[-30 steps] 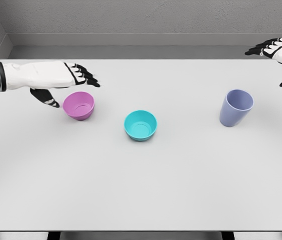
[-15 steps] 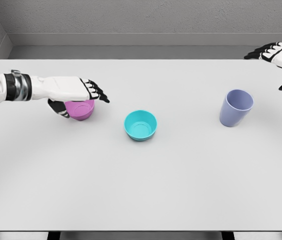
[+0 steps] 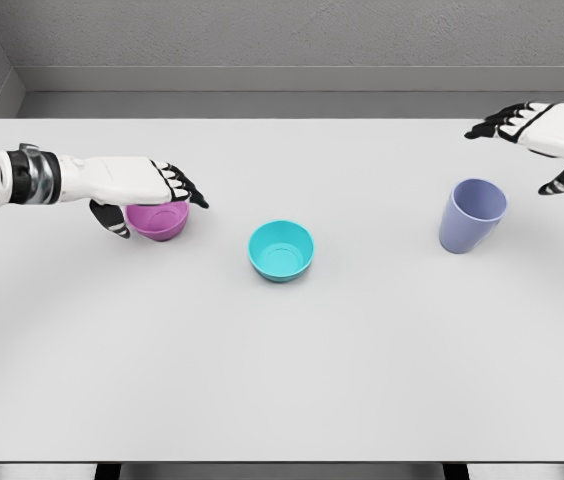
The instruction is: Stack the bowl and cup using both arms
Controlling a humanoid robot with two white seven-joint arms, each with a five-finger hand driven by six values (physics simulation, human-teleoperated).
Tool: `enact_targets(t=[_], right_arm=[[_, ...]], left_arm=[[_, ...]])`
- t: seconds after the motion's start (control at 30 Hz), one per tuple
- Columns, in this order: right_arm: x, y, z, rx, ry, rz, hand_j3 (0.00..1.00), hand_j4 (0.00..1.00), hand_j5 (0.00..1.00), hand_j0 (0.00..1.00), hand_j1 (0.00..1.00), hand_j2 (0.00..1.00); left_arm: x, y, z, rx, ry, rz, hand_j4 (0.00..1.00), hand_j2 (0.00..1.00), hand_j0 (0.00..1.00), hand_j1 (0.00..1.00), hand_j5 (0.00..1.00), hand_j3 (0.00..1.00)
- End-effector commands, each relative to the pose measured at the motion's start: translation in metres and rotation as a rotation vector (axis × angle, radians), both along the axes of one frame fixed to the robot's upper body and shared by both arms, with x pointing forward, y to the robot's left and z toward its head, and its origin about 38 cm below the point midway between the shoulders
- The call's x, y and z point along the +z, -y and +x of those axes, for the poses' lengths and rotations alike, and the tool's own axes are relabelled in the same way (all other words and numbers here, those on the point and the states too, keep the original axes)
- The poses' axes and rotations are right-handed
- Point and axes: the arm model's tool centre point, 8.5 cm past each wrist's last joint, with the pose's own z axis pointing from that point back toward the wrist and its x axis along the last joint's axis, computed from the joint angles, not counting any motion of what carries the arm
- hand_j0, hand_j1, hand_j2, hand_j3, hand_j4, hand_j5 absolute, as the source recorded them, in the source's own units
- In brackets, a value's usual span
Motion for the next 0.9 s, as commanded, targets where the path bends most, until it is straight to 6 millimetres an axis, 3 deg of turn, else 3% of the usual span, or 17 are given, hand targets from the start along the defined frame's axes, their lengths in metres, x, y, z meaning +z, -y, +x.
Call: enact_targets(t=[0.0,0.33,0.63,0.87], right_arm=[[-0.002,-0.004,0.000,0.009,-0.005,0.001,1.00,1.00,1.00,1.00,1.00,1.00],[-0.002,-0.004,-0.001,0.012,-0.006,-0.001,1.00,1.00,1.00,1.00,1.00,1.00],[0.002,0.002,-0.005,0.007,-0.004,-0.025,1.00,1.00,1.00,1.00,1.00,1.00],[-0.002,-0.010,-0.007,0.042,-0.012,-0.039,1.00,1.00,1.00,1.00,1.00,1.00]], left_arm=[[-0.001,-0.002,0.001,0.010,-0.005,-0.002,1.00,1.00,1.00,1.00,1.00,1.00],[-0.009,-0.014,0.009,0.061,-0.027,0.003,1.00,1.00,1.00,1.00,1.00,1.00],[-0.009,-0.013,0.014,0.070,-0.028,-0.004,1.00,1.00,1.00,1.00,1.00,1.00],[-0.012,-0.013,0.019,0.087,-0.038,-0.009,1.00,1.00,1.00,1.00,1.00,1.00]])
